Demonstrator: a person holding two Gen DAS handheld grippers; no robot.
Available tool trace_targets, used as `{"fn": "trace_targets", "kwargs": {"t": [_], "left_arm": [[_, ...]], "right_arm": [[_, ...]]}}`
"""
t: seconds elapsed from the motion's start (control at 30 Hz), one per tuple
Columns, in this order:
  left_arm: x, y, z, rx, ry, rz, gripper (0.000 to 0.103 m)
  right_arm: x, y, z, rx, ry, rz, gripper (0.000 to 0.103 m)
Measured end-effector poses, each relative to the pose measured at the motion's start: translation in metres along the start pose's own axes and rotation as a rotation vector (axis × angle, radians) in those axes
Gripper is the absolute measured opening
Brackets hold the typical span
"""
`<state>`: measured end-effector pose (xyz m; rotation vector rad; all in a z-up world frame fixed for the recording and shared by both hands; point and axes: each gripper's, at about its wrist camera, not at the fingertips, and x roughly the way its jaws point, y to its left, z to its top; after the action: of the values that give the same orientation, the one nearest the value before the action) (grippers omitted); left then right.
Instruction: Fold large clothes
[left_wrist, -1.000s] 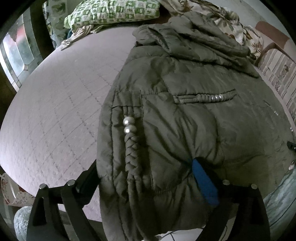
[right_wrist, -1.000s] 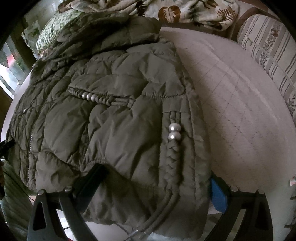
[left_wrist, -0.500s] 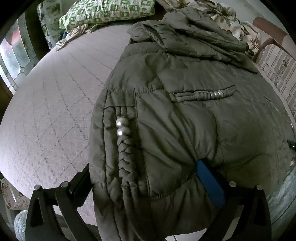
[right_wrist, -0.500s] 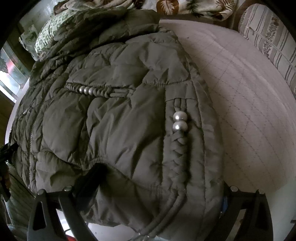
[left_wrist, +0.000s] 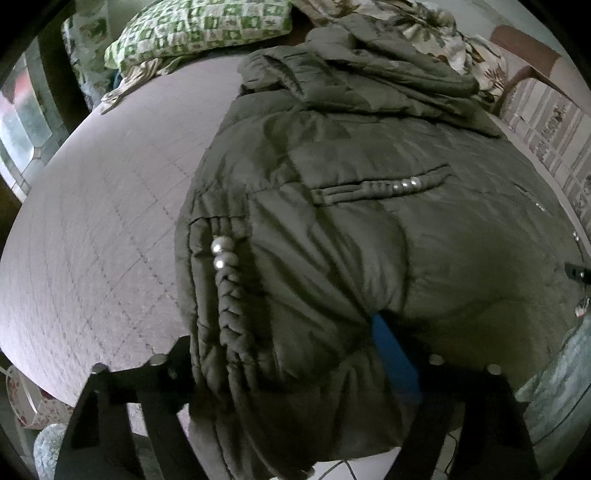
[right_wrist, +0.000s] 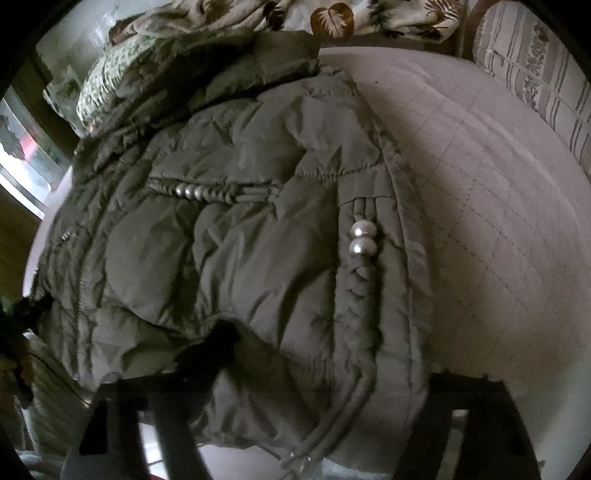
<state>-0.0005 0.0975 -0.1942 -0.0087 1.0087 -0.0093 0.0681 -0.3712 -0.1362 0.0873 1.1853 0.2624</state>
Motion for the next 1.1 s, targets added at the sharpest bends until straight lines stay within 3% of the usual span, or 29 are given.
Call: {"fn": "trace_targets", "kwargs": {"t": [0.17, 0.23, 0.3, 0.4, 0.5, 0.73, 1.1], "left_arm": [[0.001, -0.004, 0.001, 0.0, 0.01, -0.008, 0.074], [-0.002, -0.003, 0.001, 0.001, 0.006, -0.02, 0.065], [-0.006, 0.0, 0.003, -0.013, -0.002, -0.04, 0.048], [-0.01, 0.013, 0.005, -0.071, -0.009, -0.098, 0.035], [-0.017, 0.014, 0.006, -0.064, -0.024, -0.107, 0.024], [-0.049, 0.017, 0.022, -0.073, -0.085, -0.144, 0.017], [-0.09, 0.02, 0.057, -0.1, -0.187, -0.168, 0.016]], "right_arm": [[-0.004, -0.001, 0.003, 0.018, -0.008, 0.033, 0.059], [-0.007, -0.005, 0.004, 0.029, -0.014, 0.051, 0.052], [-0.013, -0.009, 0.005, 0.042, -0.024, 0.064, 0.044], [-0.019, -0.01, 0.005, 0.049, -0.041, 0.07, 0.036], [-0.029, -0.013, 0.005, 0.056, -0.07, 0.078, 0.029], [-0.059, -0.005, 0.016, 0.037, -0.135, 0.137, 0.02], [-0.101, 0.011, 0.049, -0.03, -0.215, 0.164, 0.019]]}}
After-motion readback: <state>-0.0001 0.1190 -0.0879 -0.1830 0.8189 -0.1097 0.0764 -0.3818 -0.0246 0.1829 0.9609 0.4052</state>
